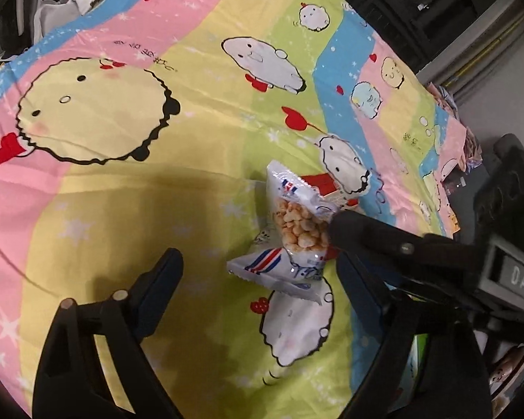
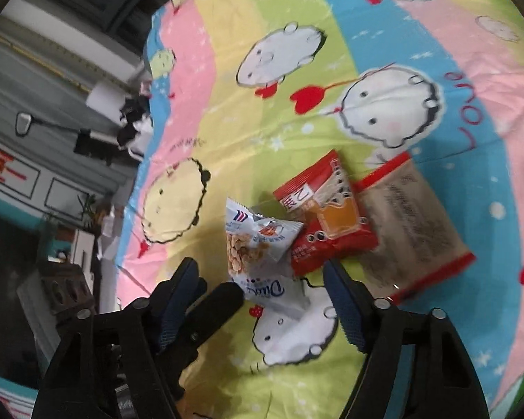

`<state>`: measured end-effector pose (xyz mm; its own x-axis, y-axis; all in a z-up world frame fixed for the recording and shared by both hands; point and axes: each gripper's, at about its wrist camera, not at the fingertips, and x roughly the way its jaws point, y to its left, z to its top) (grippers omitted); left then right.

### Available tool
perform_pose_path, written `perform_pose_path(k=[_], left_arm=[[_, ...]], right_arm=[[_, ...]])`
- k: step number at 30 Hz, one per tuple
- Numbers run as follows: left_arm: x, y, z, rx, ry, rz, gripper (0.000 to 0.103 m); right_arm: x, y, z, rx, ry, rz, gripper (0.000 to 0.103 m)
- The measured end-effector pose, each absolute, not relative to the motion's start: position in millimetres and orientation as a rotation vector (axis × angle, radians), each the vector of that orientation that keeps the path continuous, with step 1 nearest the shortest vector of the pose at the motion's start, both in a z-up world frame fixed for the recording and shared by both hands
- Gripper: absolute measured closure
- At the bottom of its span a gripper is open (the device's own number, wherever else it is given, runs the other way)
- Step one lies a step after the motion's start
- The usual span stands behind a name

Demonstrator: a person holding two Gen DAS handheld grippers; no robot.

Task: Organize snacks
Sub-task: 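Move the right gripper to the white peanut snack bag and grasp it, then carry the white peanut bag with the right gripper over the box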

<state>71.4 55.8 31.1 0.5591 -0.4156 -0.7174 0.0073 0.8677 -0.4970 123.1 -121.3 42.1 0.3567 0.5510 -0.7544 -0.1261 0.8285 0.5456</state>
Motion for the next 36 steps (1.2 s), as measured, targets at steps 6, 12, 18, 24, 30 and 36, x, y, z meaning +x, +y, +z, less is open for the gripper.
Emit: perform_pose_path(k=[6,12,18,24,30,36], left_arm=[[75.0,46.6,27.2,-0.413,0.949,-0.272,0.022],[75.5,41.8,24.7,-0.357,0.946,-0.25,0.039],[66.7,36.0,33.2,-0.34,0.944,-0.254,0.04],[38.0,18.9,64.2,-0.288,0.873,-0.299,0.042],[-1.3,3.7,92.9,-0.26,0.797,-0.364,0.043],[-27.2,-27.8,114.6,-0.232,0.775,-0.437,0.044]], right_arm=[[137.3,-111.5,22.4,0.464,1.197,0.487,0.04],[139.6,-100.6,10.6,0.46,1.208,0.542,0.053],[130.6,-103.3,16.6,0.467,1.195,0.535,0.055],[100.5,-122.7,45.0,0.478,1.129,0.536,0.055],[60.7,-142.3,75.6,0.504,1.057,0.549,0.055],[22.6,-168.0,99.4,0.493,1.008,0.495,0.055]])
